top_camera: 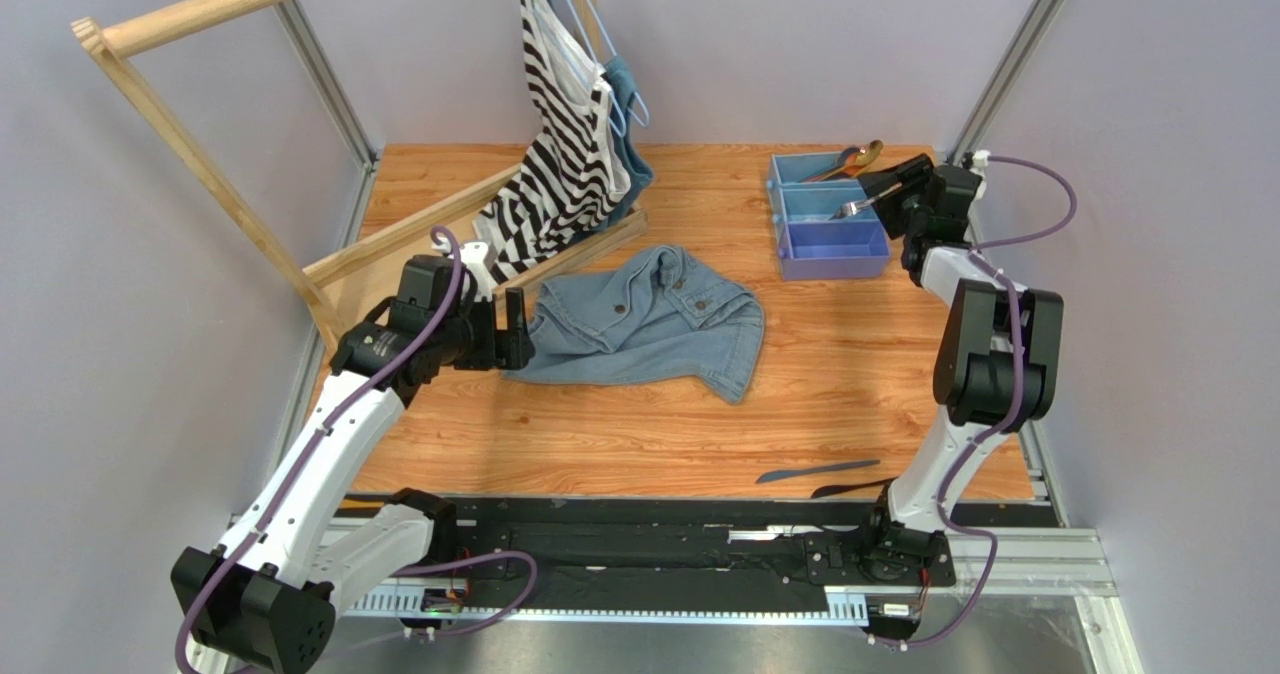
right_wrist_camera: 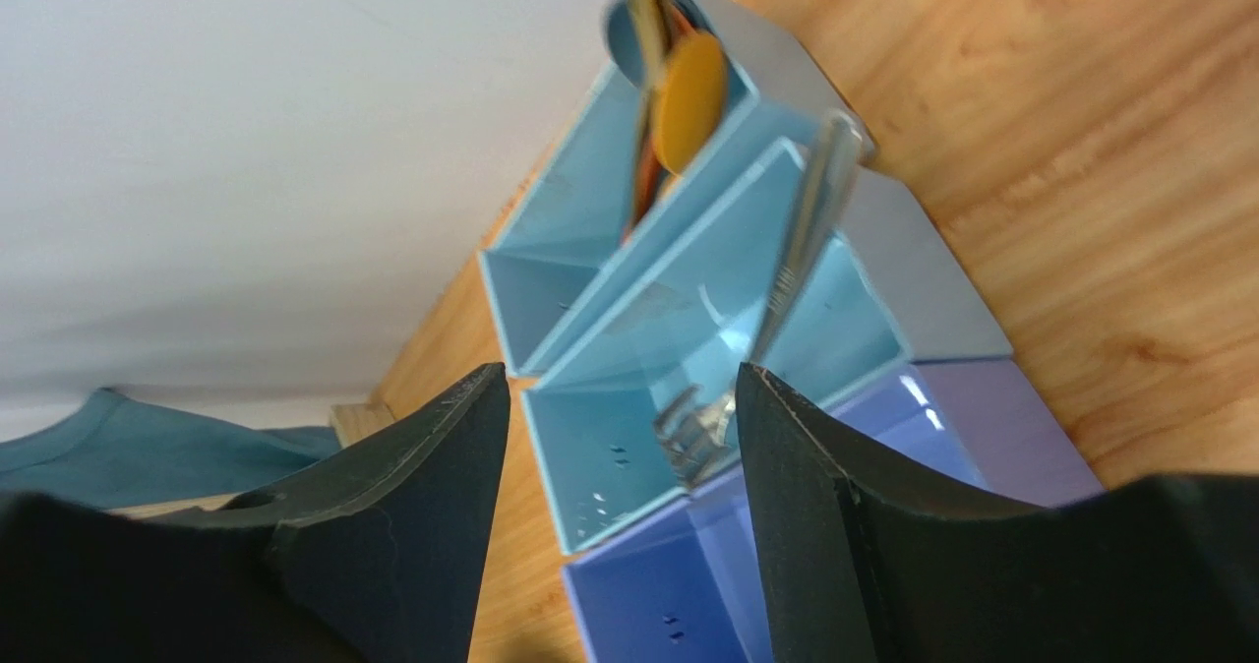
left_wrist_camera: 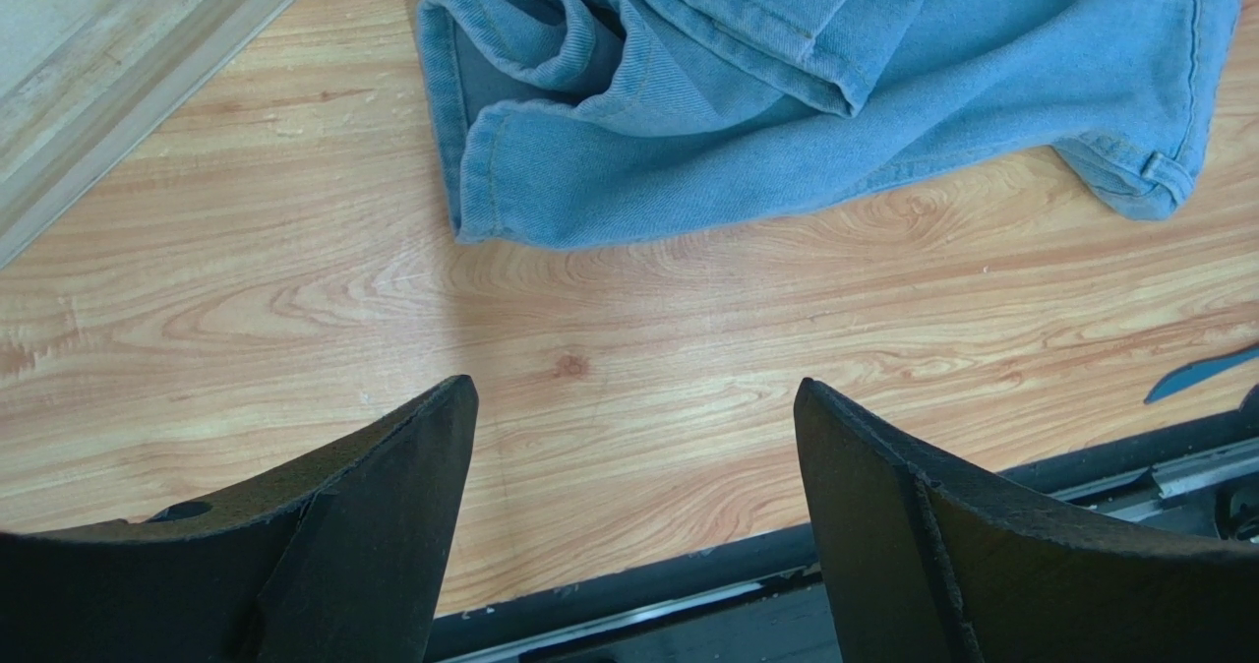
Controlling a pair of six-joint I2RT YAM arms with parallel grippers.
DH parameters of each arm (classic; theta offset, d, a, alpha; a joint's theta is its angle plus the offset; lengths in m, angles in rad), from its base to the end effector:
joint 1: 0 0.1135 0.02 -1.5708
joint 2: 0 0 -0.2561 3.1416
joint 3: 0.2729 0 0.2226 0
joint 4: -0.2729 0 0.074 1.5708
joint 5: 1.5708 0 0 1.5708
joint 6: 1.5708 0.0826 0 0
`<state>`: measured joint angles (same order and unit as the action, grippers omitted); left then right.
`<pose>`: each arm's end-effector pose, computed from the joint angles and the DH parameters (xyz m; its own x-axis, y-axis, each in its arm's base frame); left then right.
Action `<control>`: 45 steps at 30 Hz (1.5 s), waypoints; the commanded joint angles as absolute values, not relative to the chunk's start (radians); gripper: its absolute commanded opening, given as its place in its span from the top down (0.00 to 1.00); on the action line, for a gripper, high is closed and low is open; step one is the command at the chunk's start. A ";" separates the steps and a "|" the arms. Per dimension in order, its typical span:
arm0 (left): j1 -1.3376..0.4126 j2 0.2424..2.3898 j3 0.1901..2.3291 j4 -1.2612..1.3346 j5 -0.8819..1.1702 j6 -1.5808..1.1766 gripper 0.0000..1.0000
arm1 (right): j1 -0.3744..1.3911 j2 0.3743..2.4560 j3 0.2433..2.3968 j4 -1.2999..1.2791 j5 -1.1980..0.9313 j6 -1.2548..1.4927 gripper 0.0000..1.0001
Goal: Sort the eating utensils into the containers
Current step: Place the fork in the storage box.
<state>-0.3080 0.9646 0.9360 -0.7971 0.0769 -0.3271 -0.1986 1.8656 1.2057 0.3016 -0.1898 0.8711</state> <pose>0.1849 -0.0655 0.2629 -0.7764 -0.0892 -0.6240 0.1082 0.9564 -0.2713 0.4401 -0.0727 0.2201 -0.2057 0.8078 -0.5525 0.2762 0.5895 0.7591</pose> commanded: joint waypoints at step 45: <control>-0.316 0.979 0.940 -0.804 0.089 -0.314 0.13 | -0.222 1.864 1.138 0.569 -0.250 0.992 1.00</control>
<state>-0.3080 0.9813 0.9360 -0.7971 0.0776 -0.3271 -0.2047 1.8847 1.1442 0.4652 -0.2493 0.9596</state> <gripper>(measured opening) 0.870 0.015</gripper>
